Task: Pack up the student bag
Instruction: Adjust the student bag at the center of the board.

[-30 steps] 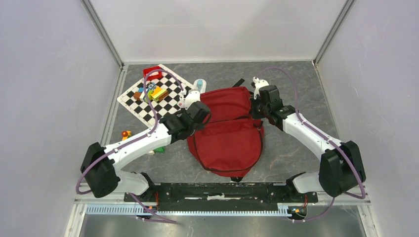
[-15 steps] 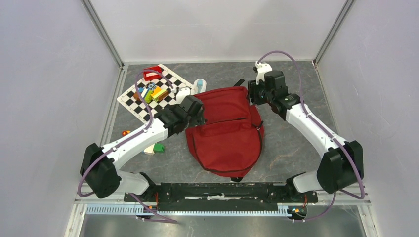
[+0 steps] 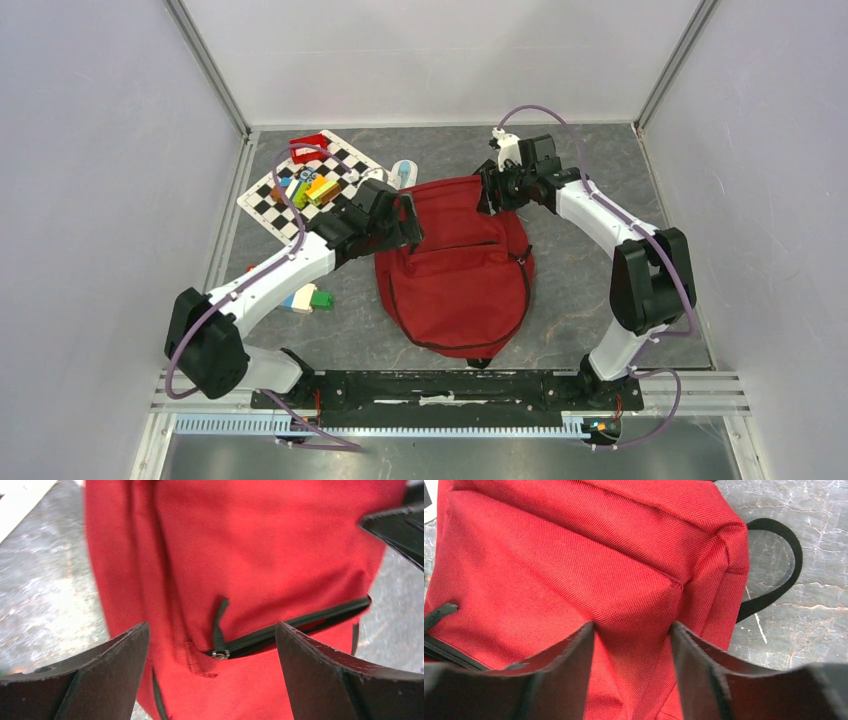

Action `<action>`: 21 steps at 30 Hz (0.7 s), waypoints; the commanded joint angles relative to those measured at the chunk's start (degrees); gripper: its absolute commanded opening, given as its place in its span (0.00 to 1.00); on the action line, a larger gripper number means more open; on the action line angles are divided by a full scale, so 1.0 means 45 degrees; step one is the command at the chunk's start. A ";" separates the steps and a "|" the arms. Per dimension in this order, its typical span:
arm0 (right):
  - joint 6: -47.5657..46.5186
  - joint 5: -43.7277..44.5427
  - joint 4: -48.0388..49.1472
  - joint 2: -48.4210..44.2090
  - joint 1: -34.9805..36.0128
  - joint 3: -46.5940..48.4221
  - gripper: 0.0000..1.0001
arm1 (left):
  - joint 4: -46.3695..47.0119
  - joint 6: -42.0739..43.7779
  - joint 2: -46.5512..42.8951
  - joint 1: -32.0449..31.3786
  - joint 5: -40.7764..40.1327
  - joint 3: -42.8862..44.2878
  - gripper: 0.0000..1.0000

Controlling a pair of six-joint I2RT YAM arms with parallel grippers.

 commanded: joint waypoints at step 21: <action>0.0711 0.1182 0.0508 -0.0005 -0.0001 0.0864 0.00 | 0.1870 0.7268 0.3340 -0.5130 -0.0794 0.2418 0.60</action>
